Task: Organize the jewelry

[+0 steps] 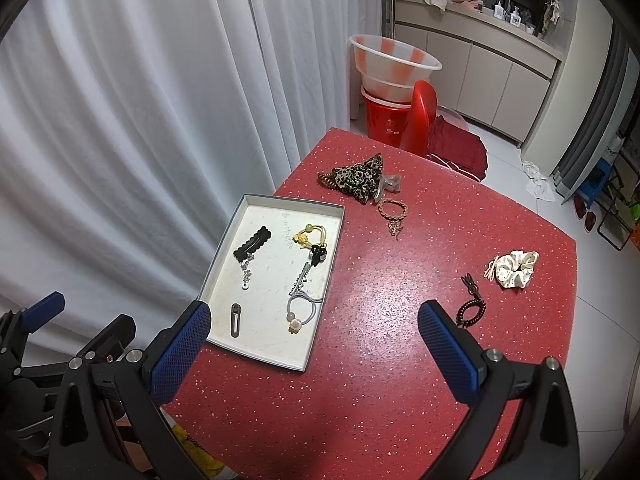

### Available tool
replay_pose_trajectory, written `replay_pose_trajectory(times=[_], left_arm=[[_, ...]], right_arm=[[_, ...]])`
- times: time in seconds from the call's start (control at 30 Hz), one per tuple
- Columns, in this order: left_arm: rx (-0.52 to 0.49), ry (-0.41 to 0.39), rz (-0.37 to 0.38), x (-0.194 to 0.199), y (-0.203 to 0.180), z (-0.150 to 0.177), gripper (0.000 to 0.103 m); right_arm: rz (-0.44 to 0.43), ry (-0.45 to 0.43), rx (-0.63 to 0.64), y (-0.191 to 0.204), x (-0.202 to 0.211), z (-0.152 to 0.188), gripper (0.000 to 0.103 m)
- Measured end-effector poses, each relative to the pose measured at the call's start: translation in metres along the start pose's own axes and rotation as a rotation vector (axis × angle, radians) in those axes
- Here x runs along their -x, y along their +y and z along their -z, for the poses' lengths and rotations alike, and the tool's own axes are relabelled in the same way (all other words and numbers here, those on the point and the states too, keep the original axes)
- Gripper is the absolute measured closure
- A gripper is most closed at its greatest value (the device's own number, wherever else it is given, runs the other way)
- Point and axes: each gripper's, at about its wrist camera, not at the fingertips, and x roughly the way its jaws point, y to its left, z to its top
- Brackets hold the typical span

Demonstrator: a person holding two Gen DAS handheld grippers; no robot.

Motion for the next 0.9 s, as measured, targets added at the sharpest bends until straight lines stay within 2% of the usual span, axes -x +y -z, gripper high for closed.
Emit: replay_pose_trajectory(times=[0.9], left_arm=[[0.002, 0.002, 0.001, -0.0065, 0.0006, 0.0011, 0.0]], right_arm=[[-0.002, 0.004, 0.003, 0.0018, -0.0032, 0.0007, 0.0]])
